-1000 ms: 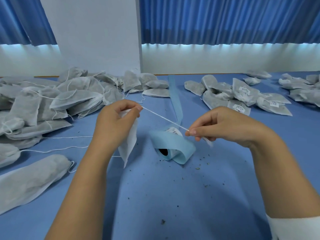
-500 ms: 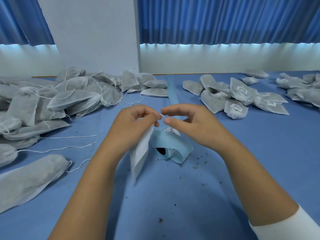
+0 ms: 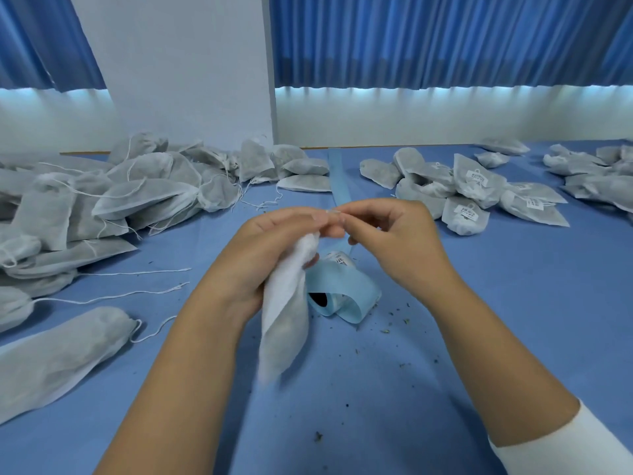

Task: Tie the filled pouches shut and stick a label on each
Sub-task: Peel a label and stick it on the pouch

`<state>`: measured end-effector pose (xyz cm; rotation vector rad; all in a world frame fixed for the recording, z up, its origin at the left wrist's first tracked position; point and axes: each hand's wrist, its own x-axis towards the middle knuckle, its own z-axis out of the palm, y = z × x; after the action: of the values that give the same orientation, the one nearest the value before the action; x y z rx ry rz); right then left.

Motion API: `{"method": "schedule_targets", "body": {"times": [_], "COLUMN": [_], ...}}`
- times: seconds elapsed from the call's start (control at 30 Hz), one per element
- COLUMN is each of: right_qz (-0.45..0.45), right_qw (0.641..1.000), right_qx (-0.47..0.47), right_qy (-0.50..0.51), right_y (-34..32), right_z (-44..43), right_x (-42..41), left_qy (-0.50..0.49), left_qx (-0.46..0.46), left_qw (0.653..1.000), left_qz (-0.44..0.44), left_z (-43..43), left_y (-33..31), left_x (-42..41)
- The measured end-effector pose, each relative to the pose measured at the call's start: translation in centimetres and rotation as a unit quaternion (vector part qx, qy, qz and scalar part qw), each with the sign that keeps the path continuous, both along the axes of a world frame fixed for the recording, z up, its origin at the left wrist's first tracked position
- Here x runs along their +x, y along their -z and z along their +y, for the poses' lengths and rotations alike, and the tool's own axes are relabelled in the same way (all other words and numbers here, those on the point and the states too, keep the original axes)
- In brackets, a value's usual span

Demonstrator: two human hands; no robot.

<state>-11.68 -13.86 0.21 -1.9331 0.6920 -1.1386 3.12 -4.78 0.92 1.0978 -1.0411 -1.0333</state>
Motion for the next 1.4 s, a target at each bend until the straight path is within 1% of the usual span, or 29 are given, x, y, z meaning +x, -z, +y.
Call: {"method": "schedule_targets", "body": {"times": [0.03,0.07,0.1,0.13,0.2,0.23,0.3,0.4,0.47,0.53,0.6,0.67,0.73,0.8,0.87,0.9,0.97,1.03,1.07,1.17,1.4], "right_qz": [0.017,0.038,0.065,0.098,0.163,0.179,0.167,0.119,0.105,0.081,0.049,0.027,0.038,0.066,0.051,0.028,-0.008,-0.028,-0.036,-0.054,-0.009], "right_qw": [1.0,0.998,0.994,0.987,0.968,0.962,0.963,0.974,0.978,0.986,0.994,0.998,0.999,0.998,0.998,1.0,0.997,0.99,0.986,0.979,0.977], "right_qx": [-0.022,-0.051,-0.088,-0.128,-0.189,-0.204,-0.208,-0.191,-0.176,-0.145,-0.095,-0.038,0.0,-0.001,-0.001,0.008,0.04,0.073,0.089,0.132,0.134], "right_qy": [0.011,0.016,0.014,0.005,-0.026,-0.038,-0.043,-0.03,-0.022,-0.024,-0.036,-0.049,-0.037,0.012,0.031,0.012,-0.061,-0.121,-0.135,-0.148,-0.168], "right_y": [0.1,0.2,0.2,0.2,0.2,0.1,-0.2,-0.8,-1.2,-1.4,-1.3,-1.0,-0.4,0.2,0.2,0.0,-0.3,-0.5,-0.5,-0.5,-0.5], "right_z": [0.2,0.5,0.8,1.0,1.5,1.7,1.8,1.4,0.9,0.6,0.4,0.4,0.3,-0.1,-0.1,0.0,0.2,0.5,0.7,0.9,1.2], "right_x": [0.1,0.3,0.4,0.5,0.6,0.6,0.4,-0.5,-0.9,-1.2,-1.2,-0.9,-0.4,-0.1,0.1,0.0,-0.2,-0.1,-0.1,0.1,0.3], "left_qy": [-0.017,-0.036,-0.06,-0.09,-0.145,-0.156,-0.137,-0.068,0.009,0.079,0.111,0.113,0.097,0.066,0.026,0.011,-0.004,-0.006,-0.005,-0.002,0.011], "left_qx": [-0.021,-0.035,-0.04,-0.035,-0.025,-0.023,-0.006,0.061,0.088,0.086,0.067,0.043,0.03,0.025,0.027,0.029,0.03,0.03,0.028,0.021,0.033], "left_qw": [0.999,0.996,0.995,0.995,0.987,0.982,0.98,0.973,0.969,0.971,0.976,0.983,0.989,0.993,0.996,0.996,0.996,0.996,0.997,0.997,0.998], "left_qz": [0.046,0.073,0.068,0.033,-0.065,-0.1,-0.143,-0.212,-0.232,-0.209,-0.172,-0.139,-0.112,-0.09,-0.084,-0.083,-0.081,-0.079,-0.076,-0.069,-0.053], "left_z": [-0.1,-0.2,-0.3,-0.4,-0.3,-0.3,0.0,0.5,0.8,1.0,1.0,0.9,0.7,0.6,0.4,0.3,0.2,0.2,0.3,0.2,0.0], "left_y": [-0.1,-0.2,-0.1,0.0,0.2,0.3,0.3,0.2,0.1,0.0,-0.1,-0.1,-0.1,-0.1,-0.1,0.0,0.0,0.0,-0.1,-0.1,0.0], "left_x": [-0.2,-0.4,-0.4,-0.2,0.3,0.6,1.1,1.7,1.8,1.6,1.2,0.9,0.8,0.9,1.1,1.1,1.1,1.1,1.1,1.1,1.0]}}
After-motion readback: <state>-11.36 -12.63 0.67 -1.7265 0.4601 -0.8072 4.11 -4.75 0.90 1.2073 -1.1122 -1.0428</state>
